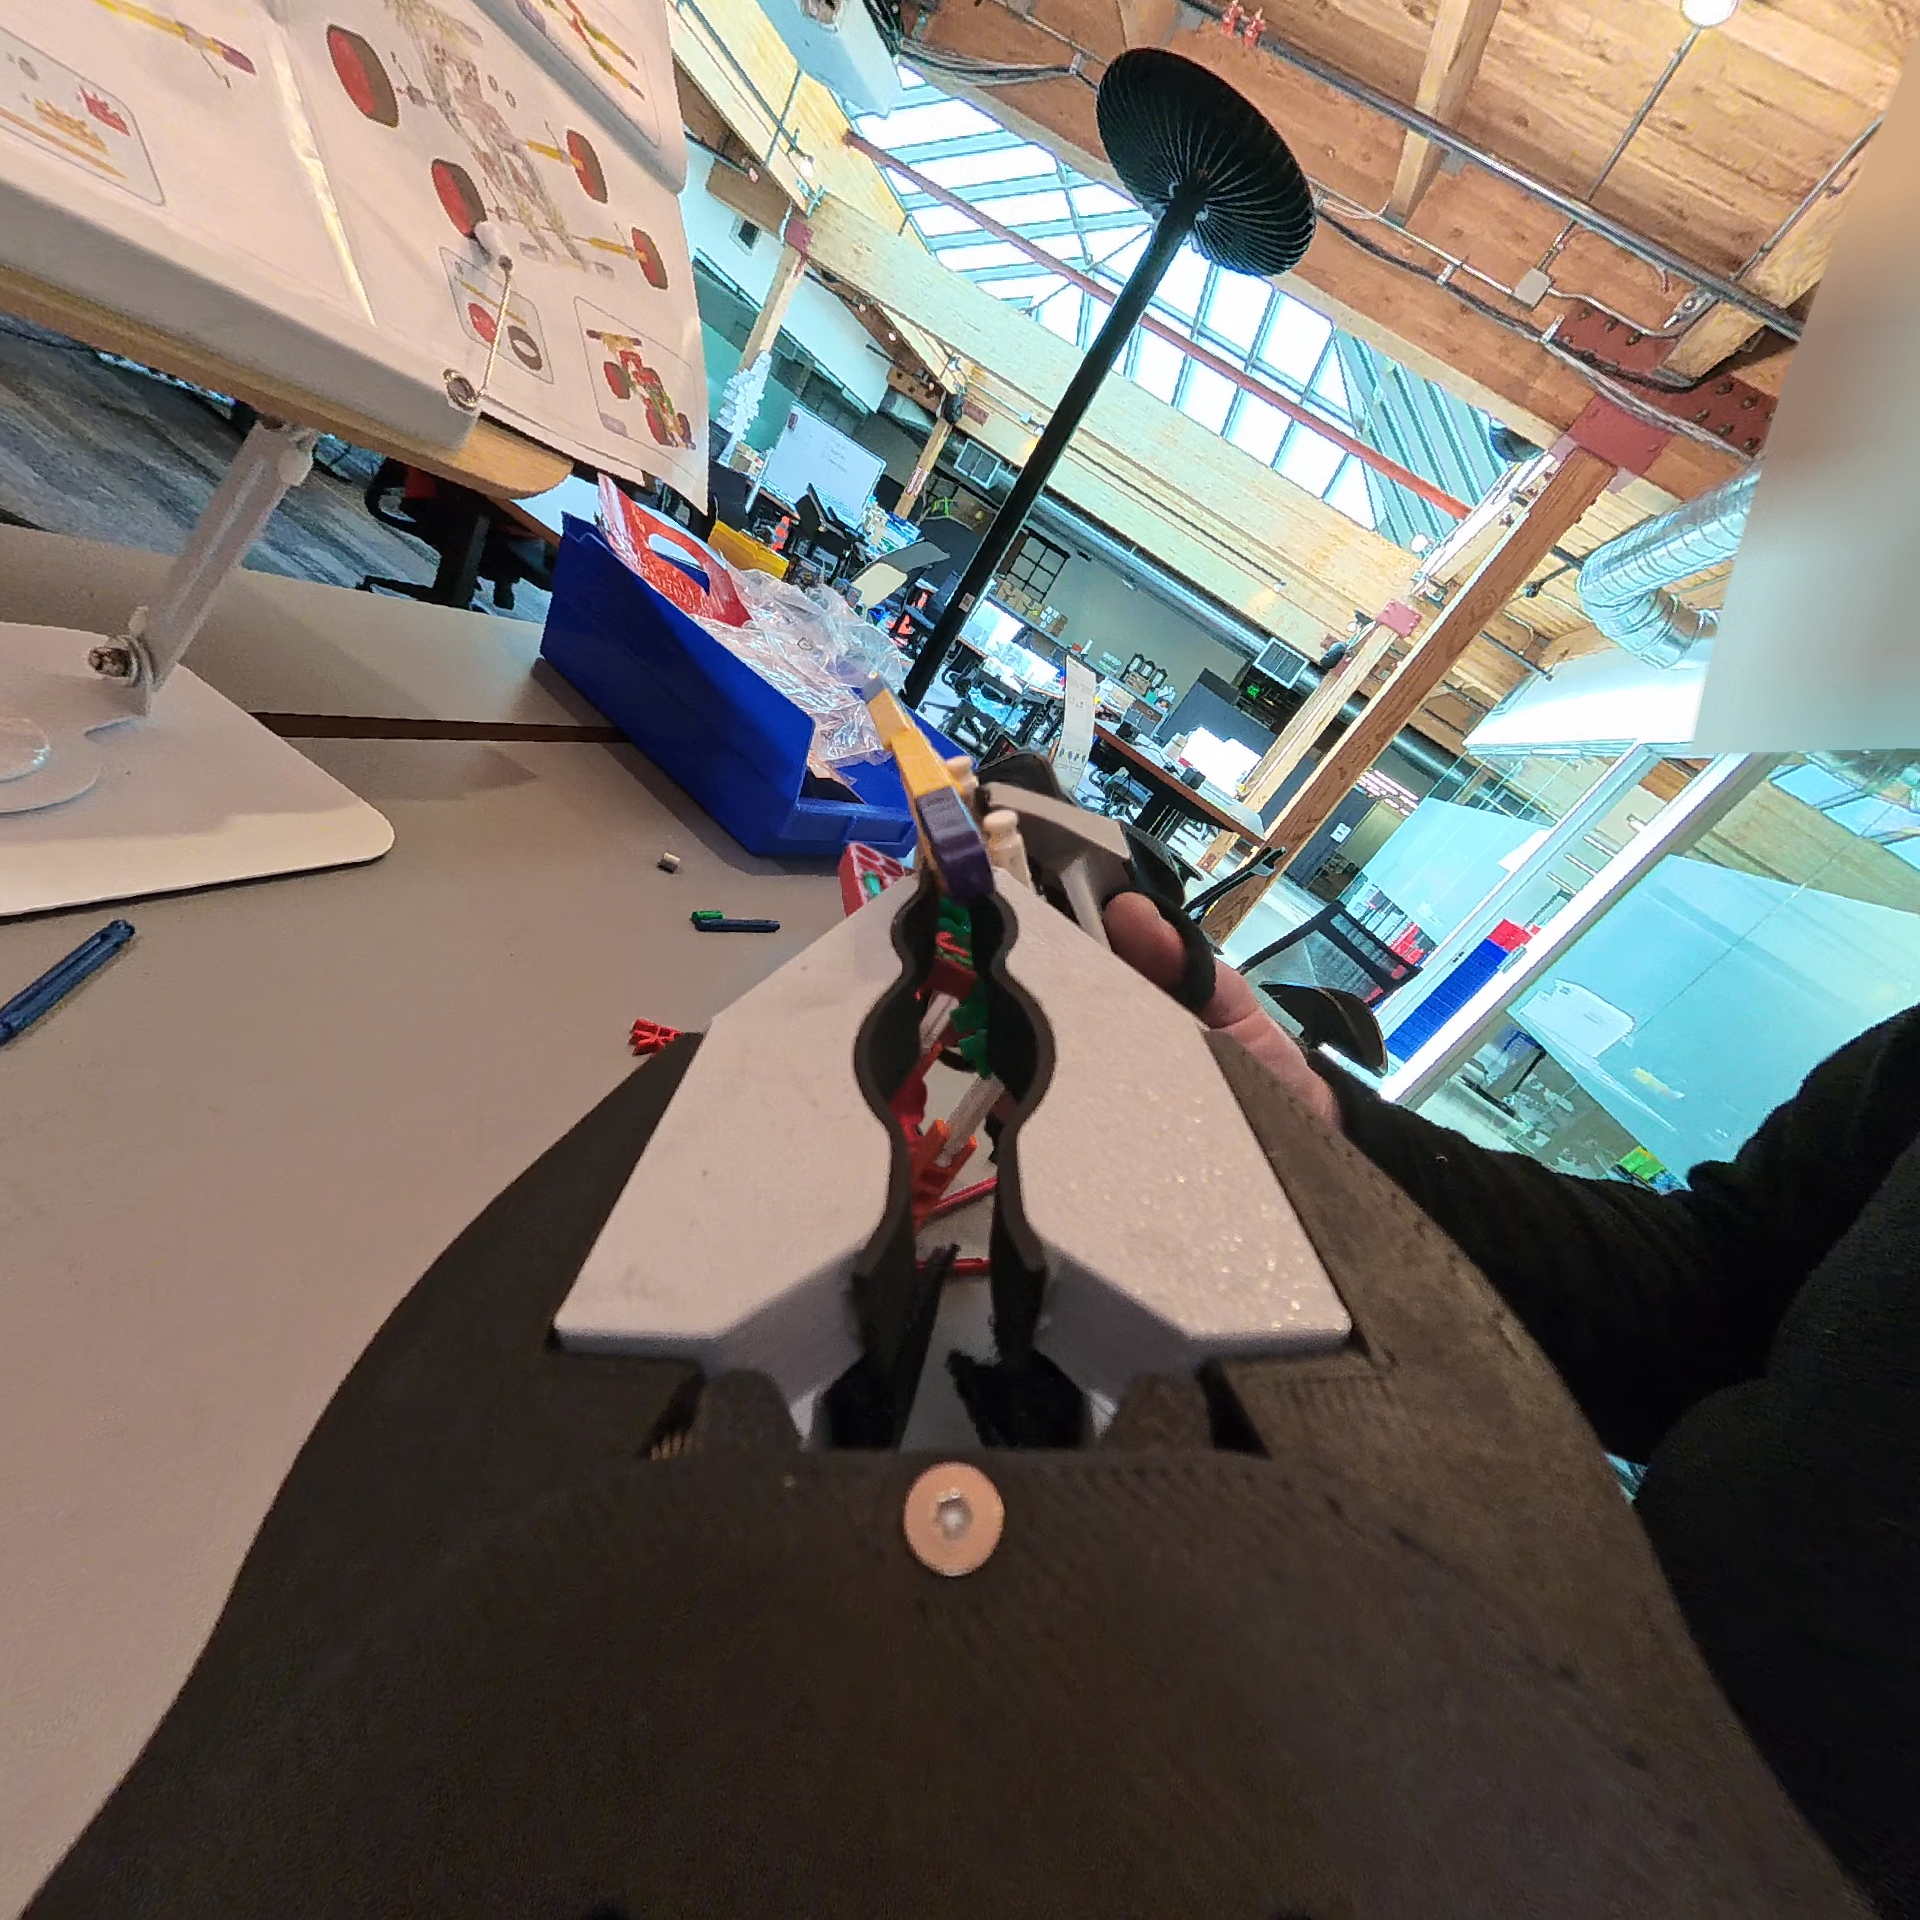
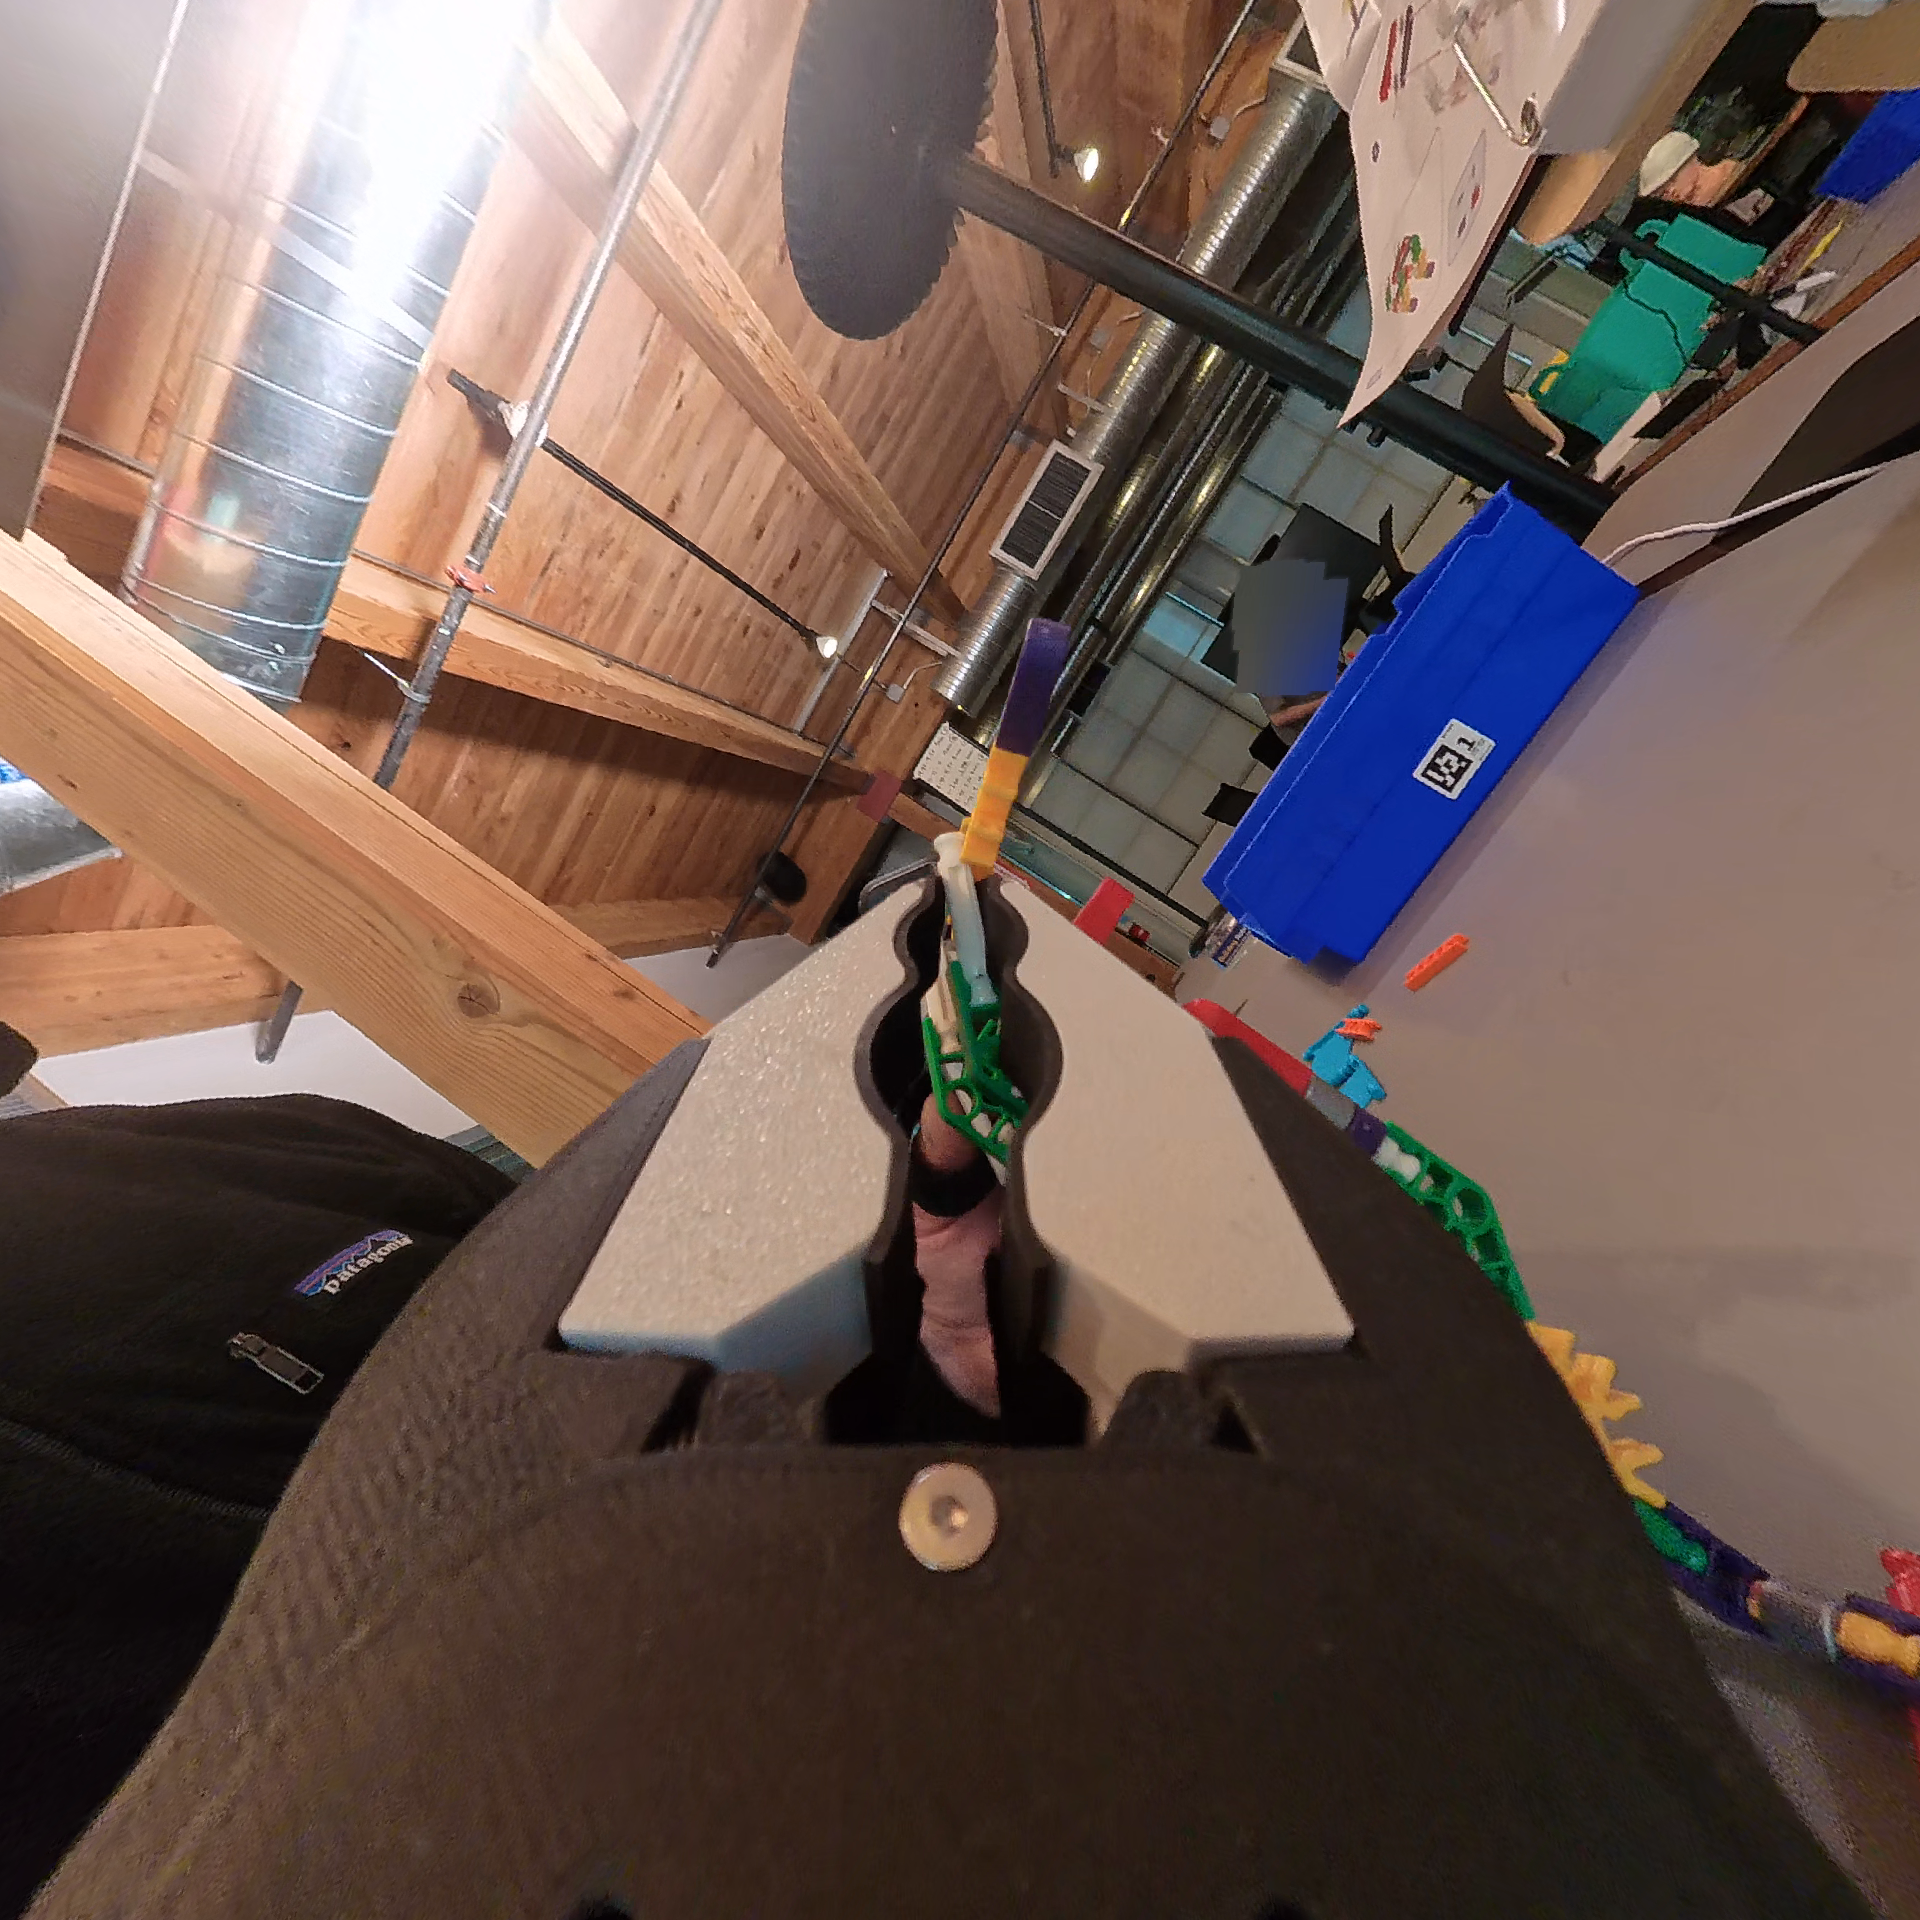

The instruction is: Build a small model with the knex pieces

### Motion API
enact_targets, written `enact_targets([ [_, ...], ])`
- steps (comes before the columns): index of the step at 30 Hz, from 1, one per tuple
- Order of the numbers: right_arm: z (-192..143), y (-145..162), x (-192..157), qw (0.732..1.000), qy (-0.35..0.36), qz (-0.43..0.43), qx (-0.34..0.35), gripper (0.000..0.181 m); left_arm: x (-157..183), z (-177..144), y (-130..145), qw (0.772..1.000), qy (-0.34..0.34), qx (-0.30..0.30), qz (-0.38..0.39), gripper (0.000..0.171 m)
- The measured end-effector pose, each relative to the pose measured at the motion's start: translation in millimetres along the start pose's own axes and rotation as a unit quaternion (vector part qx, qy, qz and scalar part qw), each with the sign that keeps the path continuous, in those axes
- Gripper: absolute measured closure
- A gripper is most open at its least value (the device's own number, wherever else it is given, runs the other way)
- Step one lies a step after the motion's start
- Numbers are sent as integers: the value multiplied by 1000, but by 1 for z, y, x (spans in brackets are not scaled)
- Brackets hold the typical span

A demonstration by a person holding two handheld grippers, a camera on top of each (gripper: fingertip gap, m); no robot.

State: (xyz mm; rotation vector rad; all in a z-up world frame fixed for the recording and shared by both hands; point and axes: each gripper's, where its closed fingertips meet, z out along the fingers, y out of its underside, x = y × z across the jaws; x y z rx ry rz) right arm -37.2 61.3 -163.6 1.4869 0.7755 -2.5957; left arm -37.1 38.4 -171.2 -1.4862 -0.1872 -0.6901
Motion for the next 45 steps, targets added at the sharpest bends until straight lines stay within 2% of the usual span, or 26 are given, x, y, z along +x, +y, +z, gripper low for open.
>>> enact_targets([
  [8, -1, -2, -1, 999, -22, 15, 23, 177, -1, 0, 1, 1000, 0, -10, 20, 170],
  [13, 0, -3, -2, 999, -23, 16, 20, 177, 0, 1, 5, 996, -11, -44, 82, 170],
  [21, -1, -3, -1, 1000, -13, 0, 8, 177, -4, 0, 6, 985, -27, -96, 138, 171],
  [27, -2, -3, 1, 1000, -15, 3, 12, 171, -7, 0, 8, 988, -15, -109, 106, 171],
  [33, -5, 2, 3, 1000, -1, -24, -1, 179, -10, 0, 13, 984, -23, -136, 115, 170],
  [38, -8, 2, 5, 999, 7, -33, 4, 179, -9, 0, 14, 982, -24, -137, 130, 171],
  [45, -10, 1, 6, 1000, 7, -30, 7, 179, -6, -1, 15, 988, -1, -126, 90, 170],
])
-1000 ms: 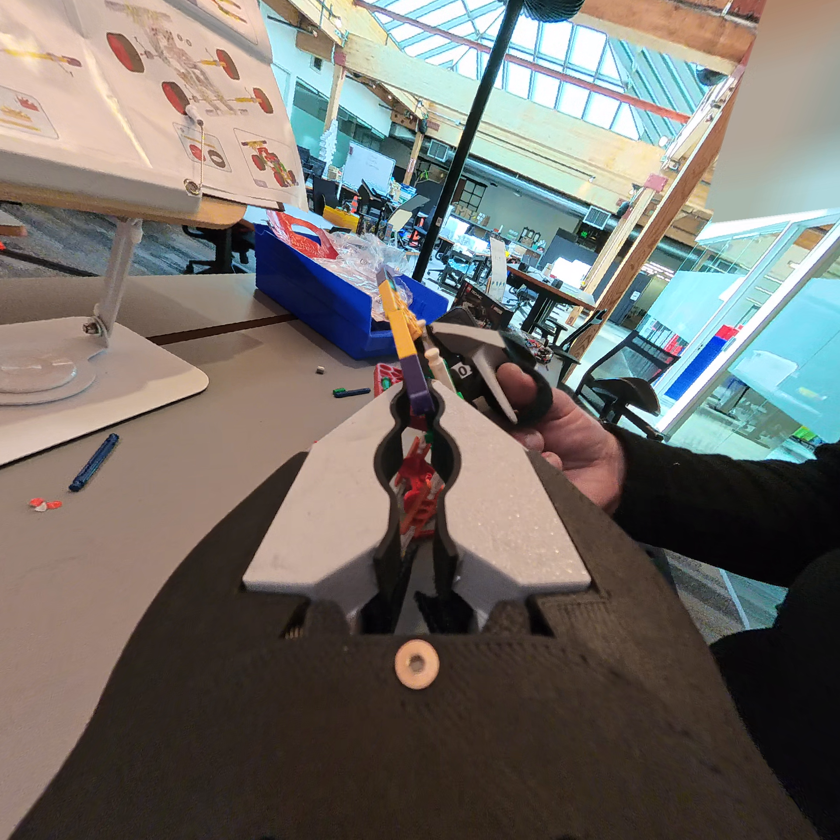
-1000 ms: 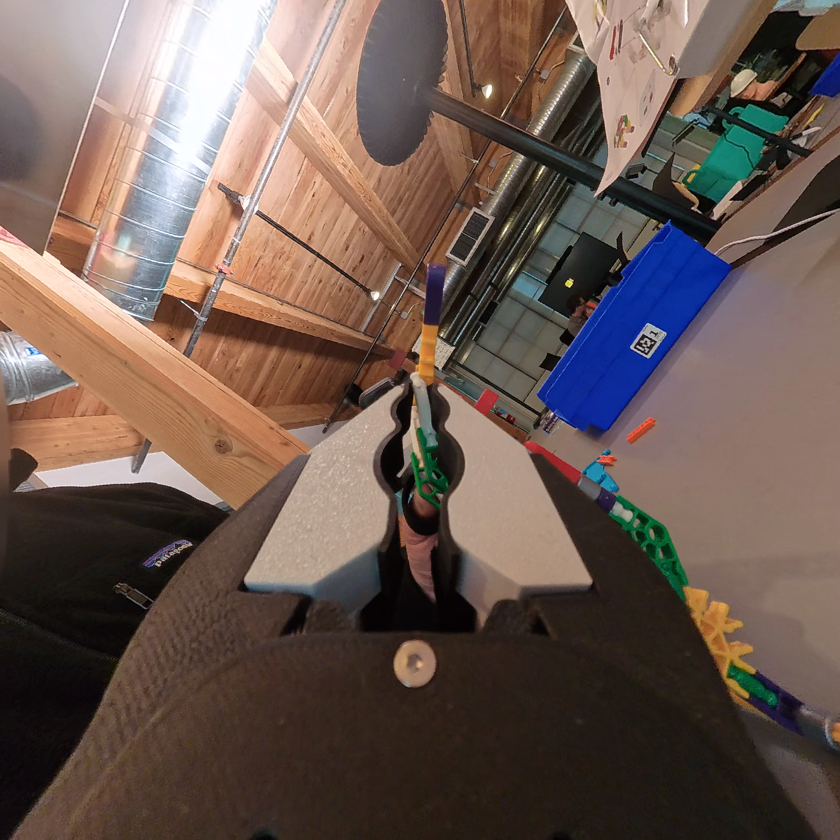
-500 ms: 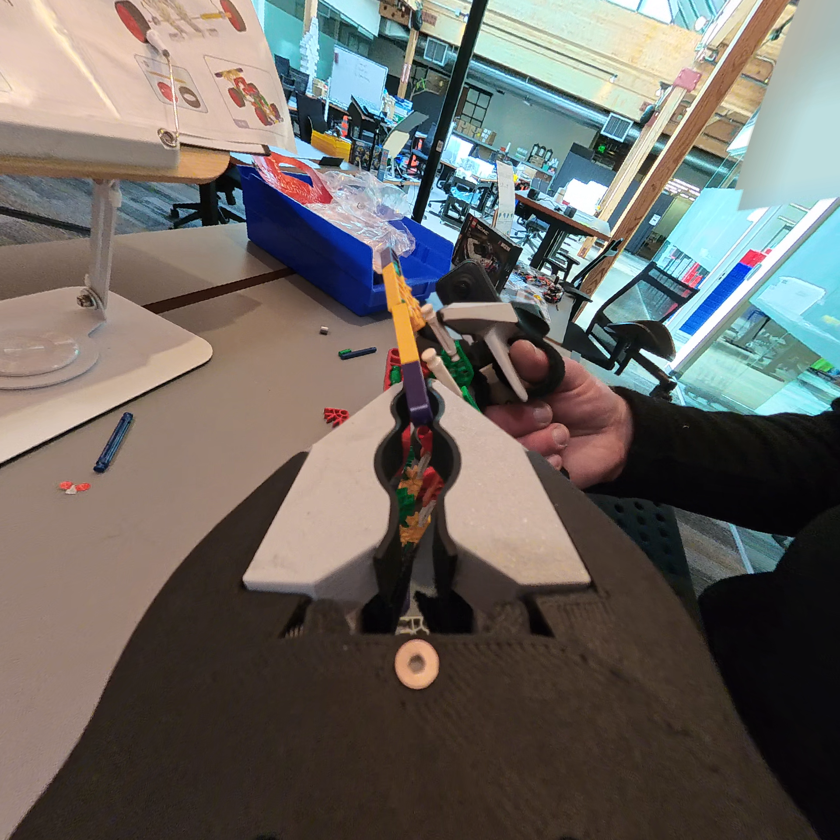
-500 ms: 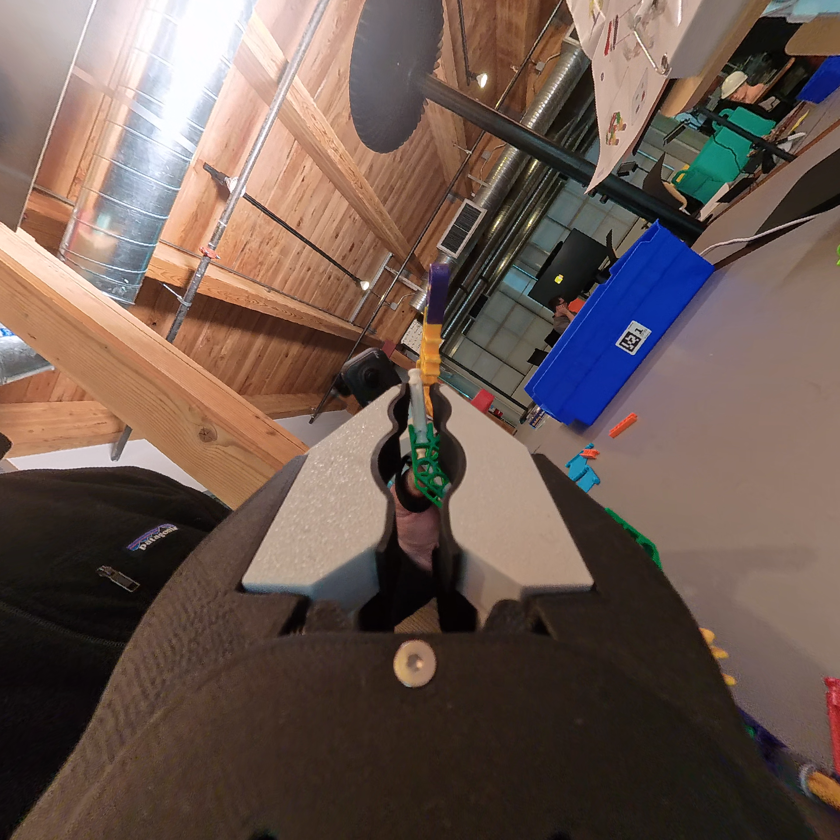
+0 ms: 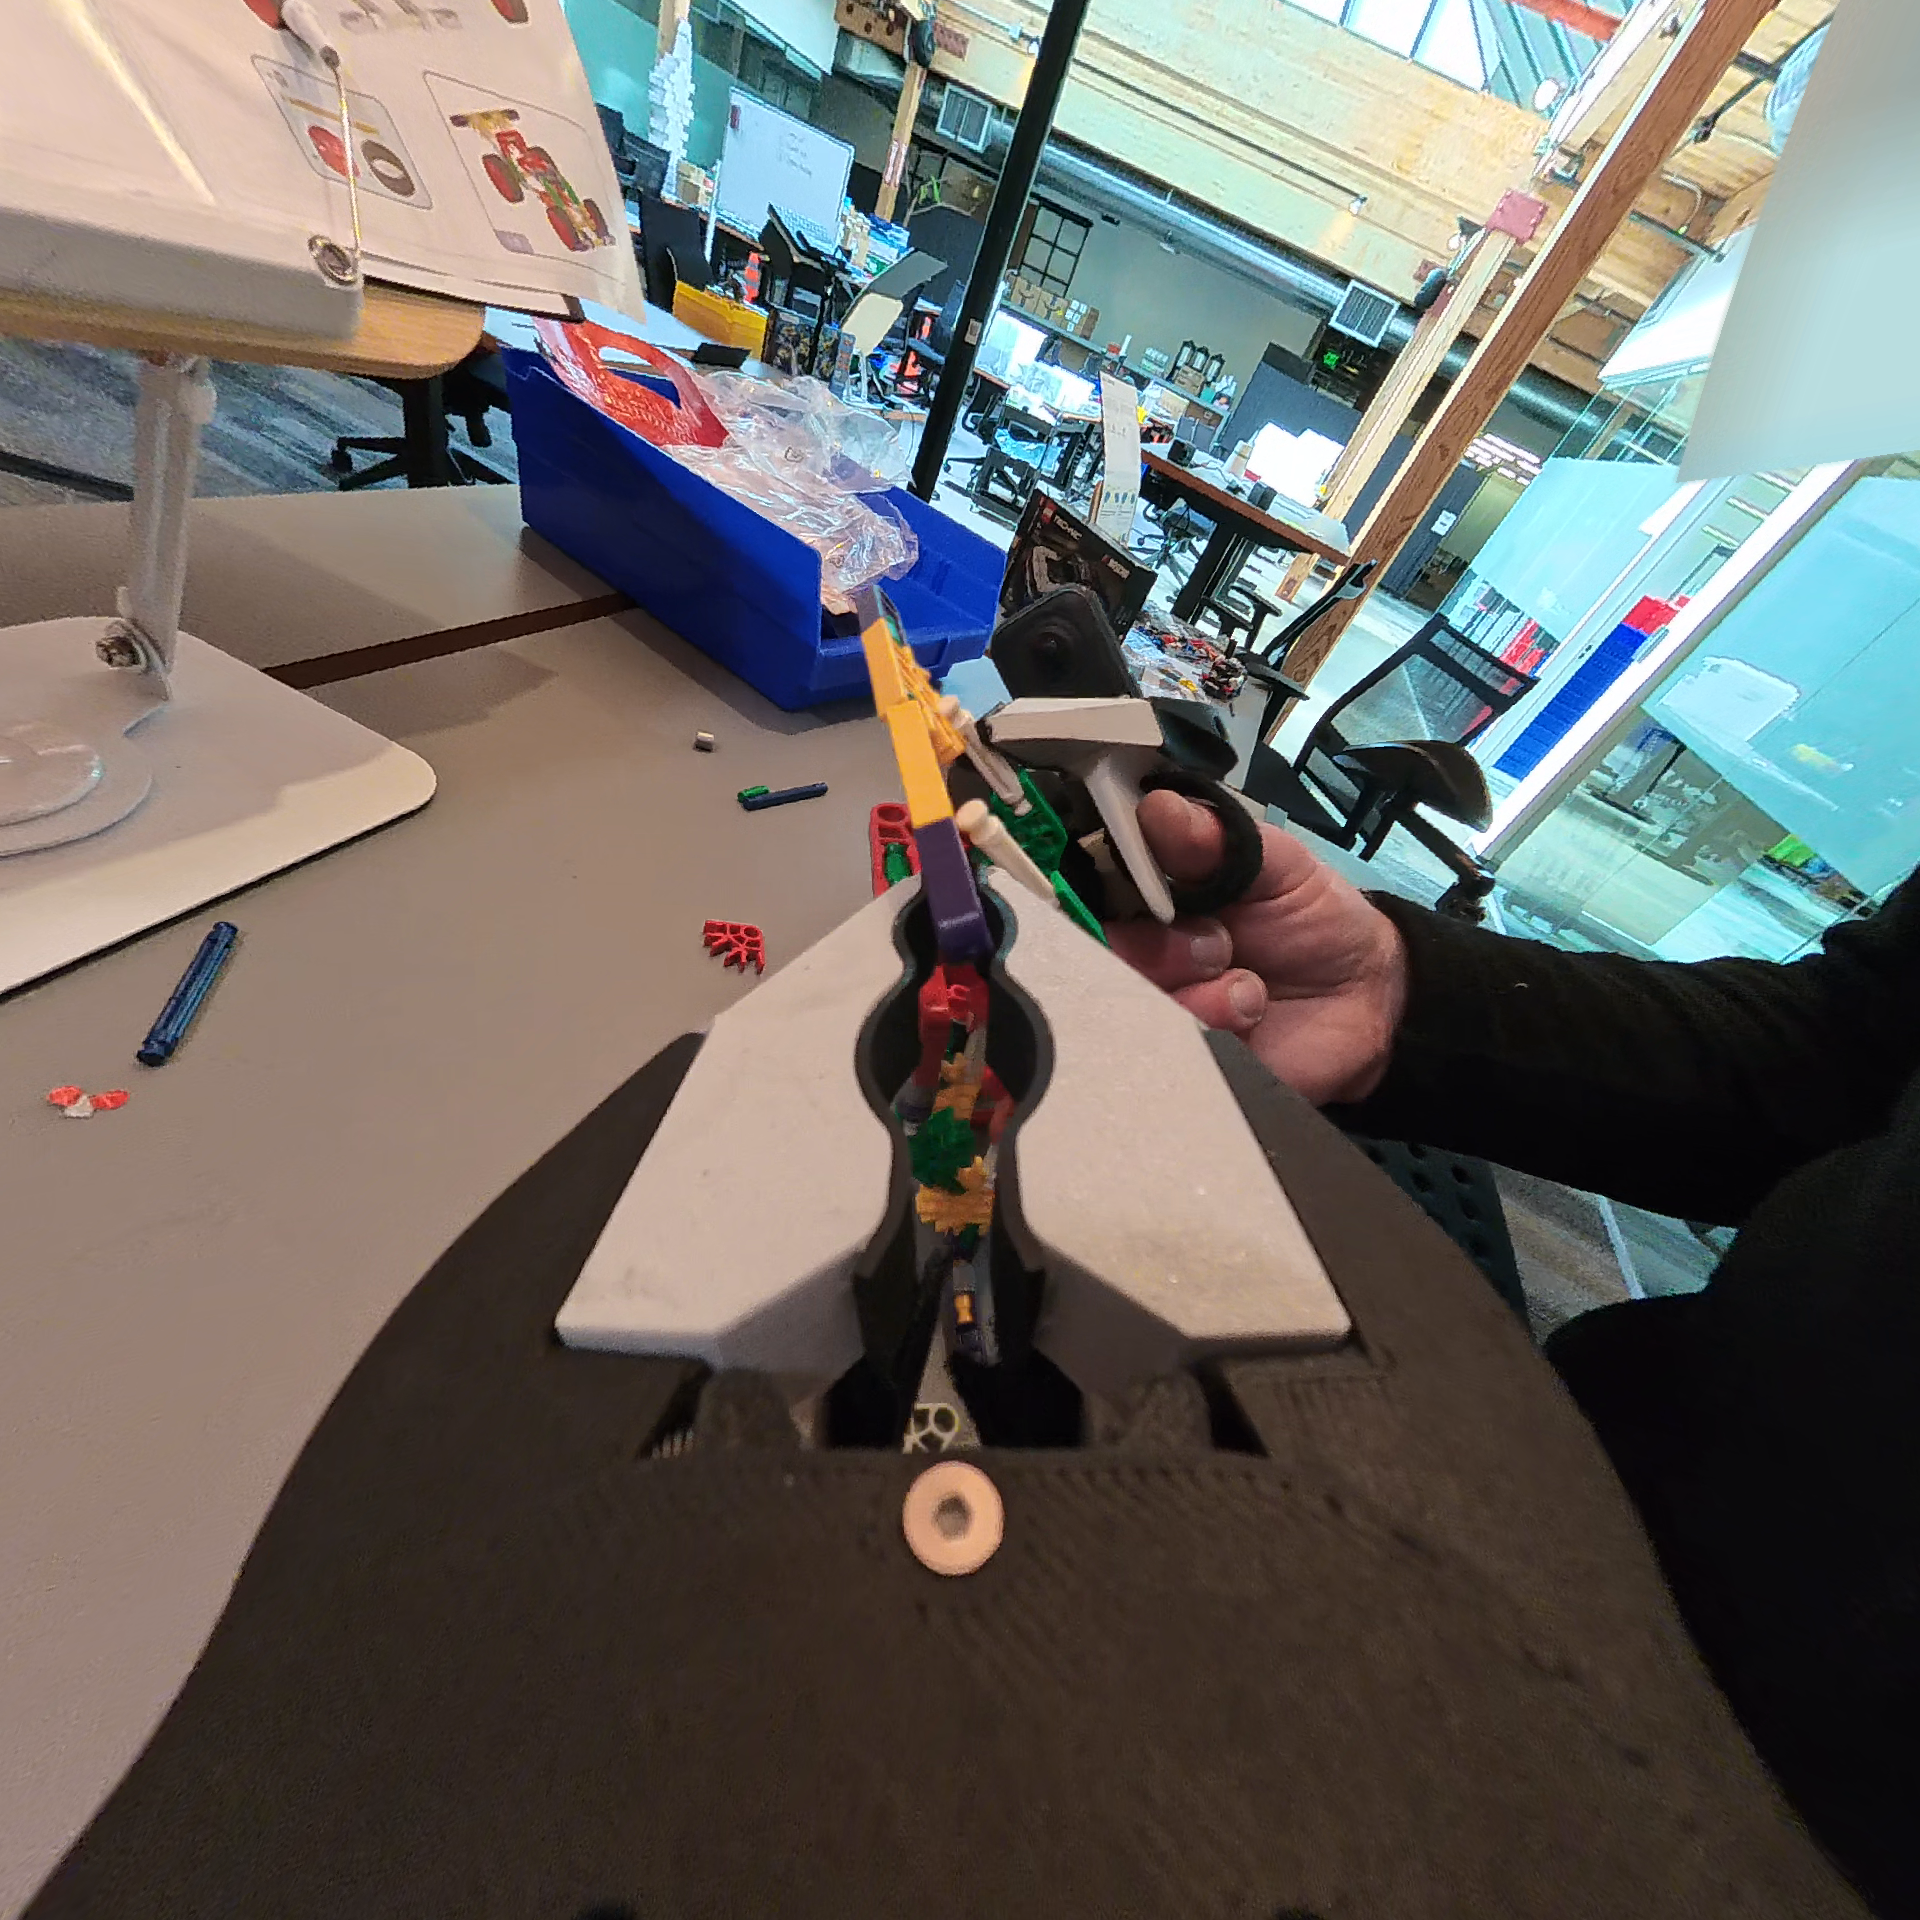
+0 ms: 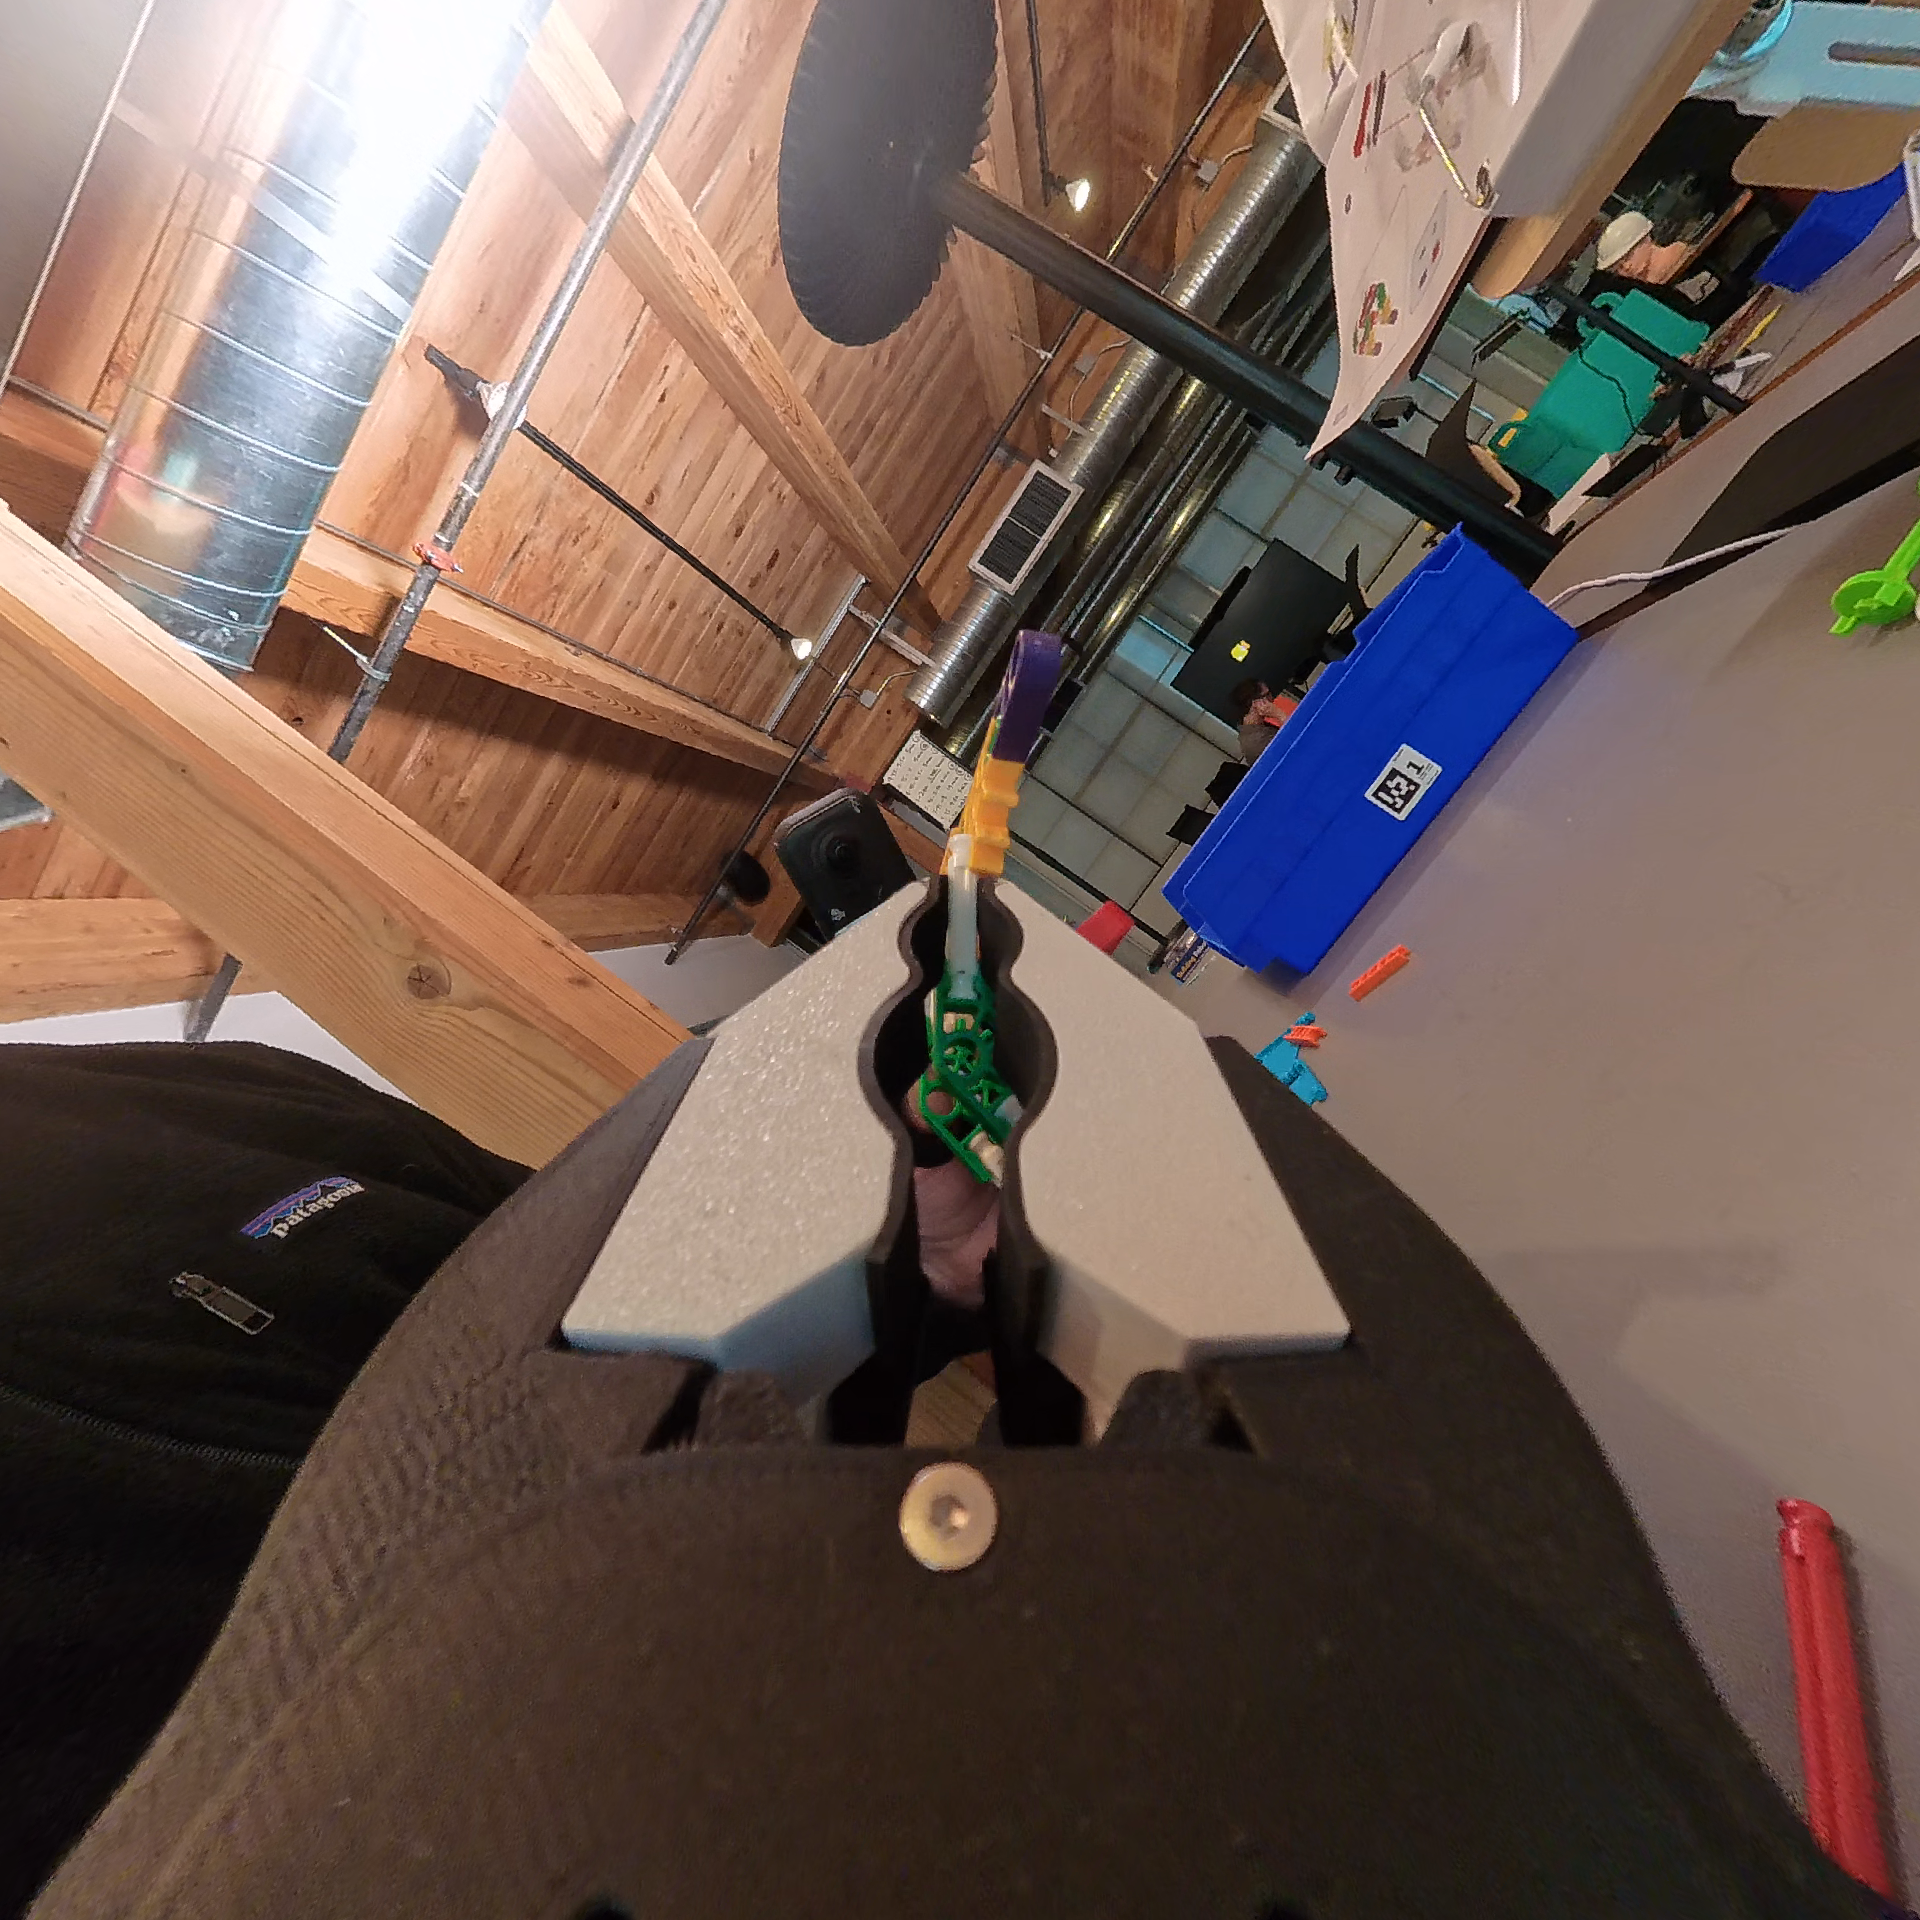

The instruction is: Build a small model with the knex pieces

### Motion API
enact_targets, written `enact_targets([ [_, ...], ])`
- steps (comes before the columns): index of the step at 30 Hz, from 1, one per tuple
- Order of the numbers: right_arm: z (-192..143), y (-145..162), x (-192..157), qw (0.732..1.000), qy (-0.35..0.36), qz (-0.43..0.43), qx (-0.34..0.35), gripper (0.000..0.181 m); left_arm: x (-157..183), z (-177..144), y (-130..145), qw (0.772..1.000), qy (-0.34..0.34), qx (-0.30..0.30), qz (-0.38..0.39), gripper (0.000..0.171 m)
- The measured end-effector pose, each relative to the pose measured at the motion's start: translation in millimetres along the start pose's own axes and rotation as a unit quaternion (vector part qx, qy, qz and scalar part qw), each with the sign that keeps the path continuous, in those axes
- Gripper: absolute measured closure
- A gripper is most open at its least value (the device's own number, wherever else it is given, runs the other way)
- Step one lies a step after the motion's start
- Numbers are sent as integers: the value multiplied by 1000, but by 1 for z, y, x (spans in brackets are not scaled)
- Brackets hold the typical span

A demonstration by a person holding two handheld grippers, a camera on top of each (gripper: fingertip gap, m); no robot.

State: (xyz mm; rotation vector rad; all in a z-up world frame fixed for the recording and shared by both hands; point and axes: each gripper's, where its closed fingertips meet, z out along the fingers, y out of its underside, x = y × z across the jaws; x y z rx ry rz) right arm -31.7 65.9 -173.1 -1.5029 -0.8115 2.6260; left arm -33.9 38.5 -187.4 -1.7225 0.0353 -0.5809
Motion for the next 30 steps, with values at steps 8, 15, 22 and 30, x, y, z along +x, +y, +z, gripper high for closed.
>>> enact_targets([
  [8, 1, -1, -2, 1000, -12, 9, 11, 178, 3, -1, -1, 1000, 12, 6, -7, 171],
  [15, 3, -1, -5, 1000, -19, 18, 5, 170, 1, -2, -2, 1000, 1, 7, -2, 171],
  [22, 0, -6, 5, 1000, 17, 9, 22, 166, 0, -2, -1, 1000, -9, 13, 1, 171],
  [30, 9, -5, 1, 1000, 10, 3, 3, 171, -1, -2, -1, 1000, -9, 12, 0, 171],
])
